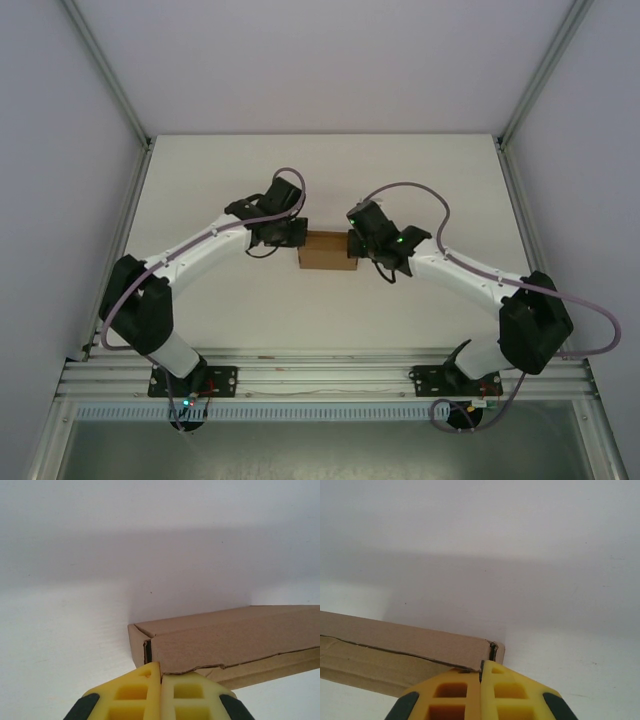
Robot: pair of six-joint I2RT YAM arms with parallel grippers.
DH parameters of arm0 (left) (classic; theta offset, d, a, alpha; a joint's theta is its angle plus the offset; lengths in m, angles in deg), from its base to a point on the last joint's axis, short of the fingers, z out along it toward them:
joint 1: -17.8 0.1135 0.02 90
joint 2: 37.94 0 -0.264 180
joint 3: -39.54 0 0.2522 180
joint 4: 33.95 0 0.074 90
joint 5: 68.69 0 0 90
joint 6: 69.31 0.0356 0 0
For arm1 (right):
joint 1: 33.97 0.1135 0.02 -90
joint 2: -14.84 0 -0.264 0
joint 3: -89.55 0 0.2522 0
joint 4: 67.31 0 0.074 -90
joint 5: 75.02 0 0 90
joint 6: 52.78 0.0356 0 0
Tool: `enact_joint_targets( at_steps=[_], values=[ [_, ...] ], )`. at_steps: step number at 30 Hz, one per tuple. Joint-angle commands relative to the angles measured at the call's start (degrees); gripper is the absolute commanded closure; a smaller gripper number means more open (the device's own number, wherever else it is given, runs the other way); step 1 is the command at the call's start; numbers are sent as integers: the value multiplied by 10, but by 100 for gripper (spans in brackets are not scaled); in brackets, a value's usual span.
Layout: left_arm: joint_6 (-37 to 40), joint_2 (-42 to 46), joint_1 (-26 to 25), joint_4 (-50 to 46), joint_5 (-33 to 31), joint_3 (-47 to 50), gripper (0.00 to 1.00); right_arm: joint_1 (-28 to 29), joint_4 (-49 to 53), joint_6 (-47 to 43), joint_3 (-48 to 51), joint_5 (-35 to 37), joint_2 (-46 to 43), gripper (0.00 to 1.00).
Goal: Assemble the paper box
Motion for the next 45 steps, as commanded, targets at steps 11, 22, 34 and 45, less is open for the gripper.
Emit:
enact_joint_targets(
  at_steps=[11, 22, 34, 45],
  values=[
    [-1, -12, -22, 33, -39, 65, 100, 8, -83, -35, 62, 7, 4, 100],
    [-5, -6, -52, 108, -51, 169, 100, 22, -147, -13, 194, -10, -8, 100],
    [12, 0, -71, 106, -70, 173, 100, 22, -166, -14, 216, -32, -42, 86],
    [20, 15, -79, 106, -84, 169, 100, 9, -99, -45, 92, -21, -118, 33]
  ],
)
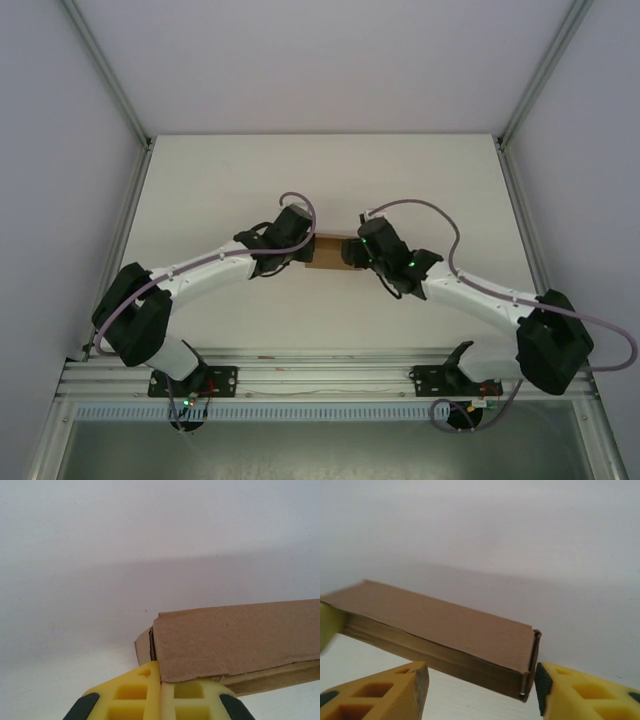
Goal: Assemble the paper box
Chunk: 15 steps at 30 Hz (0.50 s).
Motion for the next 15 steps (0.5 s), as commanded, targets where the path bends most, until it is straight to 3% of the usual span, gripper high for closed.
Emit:
enact_joint_targets(
  at_steps=[1, 4, 12, 15],
  values=[
    [12, -17, -9, -77, 28, 29, 100, -10, 36, -1, -28, 11, -27, 30],
    [19, -16, -9, -80, 30, 20, 100, -31, 13, 8, -19, 10, -21, 32],
    [30, -22, -9, -95, 22, 3, 99, -87, -5, 55, -13, -89, 45, 52],
    [39, -14, -8, -96, 33, -3, 88, -89, -6, 71, 6, -94, 65, 57]
  ],
)
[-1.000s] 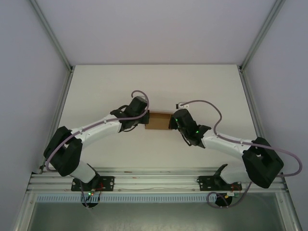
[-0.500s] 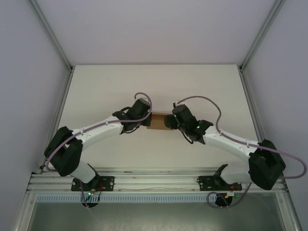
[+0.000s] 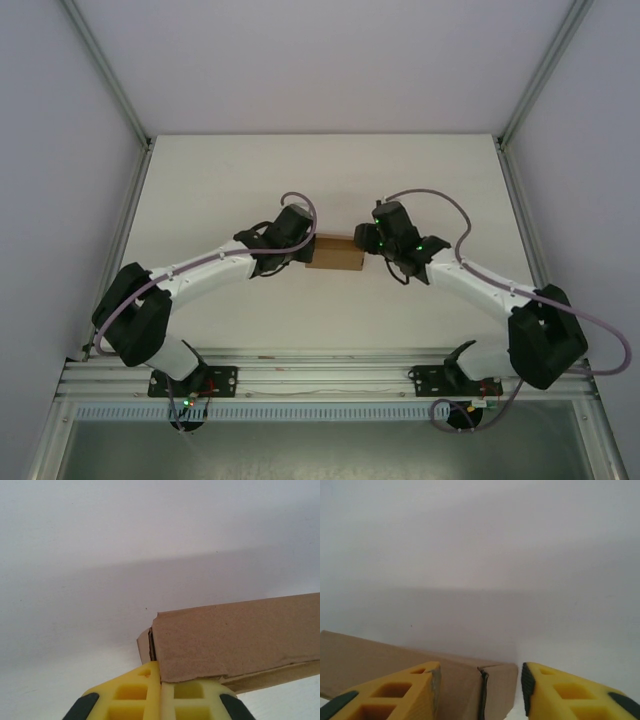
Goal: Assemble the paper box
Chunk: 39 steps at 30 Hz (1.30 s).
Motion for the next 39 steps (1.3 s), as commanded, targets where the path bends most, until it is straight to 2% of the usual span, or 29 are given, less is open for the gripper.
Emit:
enact_joint_targets(
  at_steps=[1, 4, 8, 10, 12, 16, 20, 23, 29, 31, 35, 37, 39],
  values=[
    [25, -9, -9, -86, 36, -1, 83, -2, -5, 28, 28, -23, 18, 57],
    [38, 24, -9, -93, 60, -17, 62, -1, -30, 49, 57, -29, 26, 62],
    [46, 62, -8, -118, 68, -41, 53, -2, -60, 70, 89, -36, 33, 62],
    [38, 70, -7, -127, 46, -49, 39, -2, -69, 72, 102, -33, 33, 63],
    [27, 69, -1, -125, 38, -56, 29, -2, -67, 72, 107, -28, 33, 64],
    [-1, 37, 31, -108, 50, -68, 23, -1, -72, 66, 115, -28, 26, 65],
    [-12, 5, 68, -59, 115, -53, 26, -2, -70, 63, 116, -20, 22, 65],
    [-18, -8, 83, -31, 131, -26, 33, -2, -72, 63, 119, -14, 22, 65],
    [-53, -13, 105, 84, 184, 86, 61, -5, -103, 76, 154, -7, 32, 72],
    [-64, -11, 104, 141, 203, 140, 70, -8, -144, 79, 182, -17, 39, 75],
    [-94, -15, 105, 258, 247, 234, 80, -8, -243, 76, 238, -35, 59, 83],
    [-95, -18, 104, 287, 246, 262, 86, -9, -302, 71, 266, -43, 74, 86],
    [-84, -17, 99, 304, 254, 275, 87, -8, -357, 73, 291, -43, 85, 89]
  ],
)
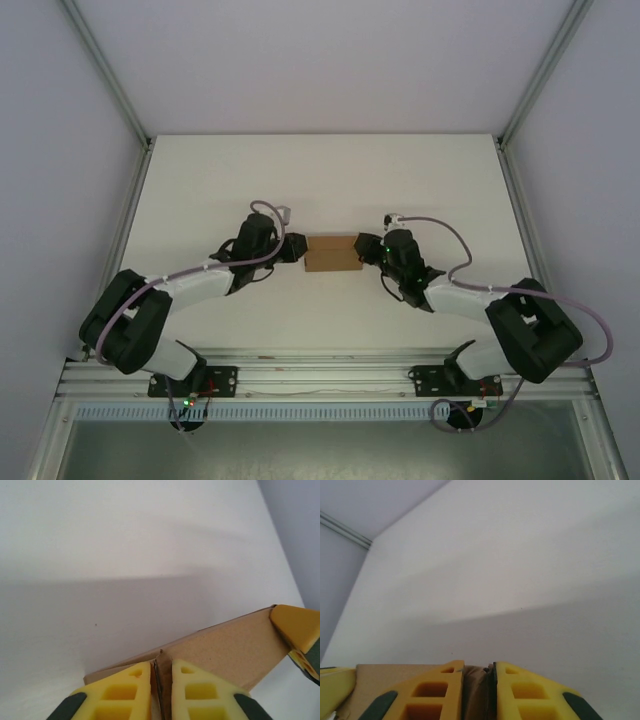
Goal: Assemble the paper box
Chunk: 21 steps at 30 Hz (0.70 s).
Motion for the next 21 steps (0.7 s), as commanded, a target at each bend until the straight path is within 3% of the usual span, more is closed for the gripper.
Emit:
enact_joint_targets(
  at_steps=[1, 4, 7, 10, 14, 16, 17, 18, 21],
  values=[
    [10, -44, -9, -49, 15, 70, 87, -3, 38, -12, 86, -13, 63, 90],
    [35, -34, -13, 2, 10, 103, 88, -3, -17, -7, 116, 3, 62, 94],
    [46, -29, -14, 23, 0, 112, 94, -3, 19, -17, 98, -3, 46, 96],
    [57, -16, -24, -18, -11, 82, 95, -3, 65, -20, 71, -12, 18, 95],
    [72, 20, -32, -50, -26, 36, 70, -3, 158, -23, 14, -14, -39, 84],
    [83, 29, -32, -96, -41, -8, 65, -3, 217, -44, -27, -34, -60, 62],
    [95, 31, -32, -128, -49, -33, 65, -3, 248, -55, -48, -34, -68, 57],
    [106, 33, -32, -159, -58, -59, 58, -3, 278, -67, -70, -32, -76, 55],
    [129, 46, -32, -227, -97, -125, 23, -4, 362, -102, -137, -3, -92, 37]
  ],
)
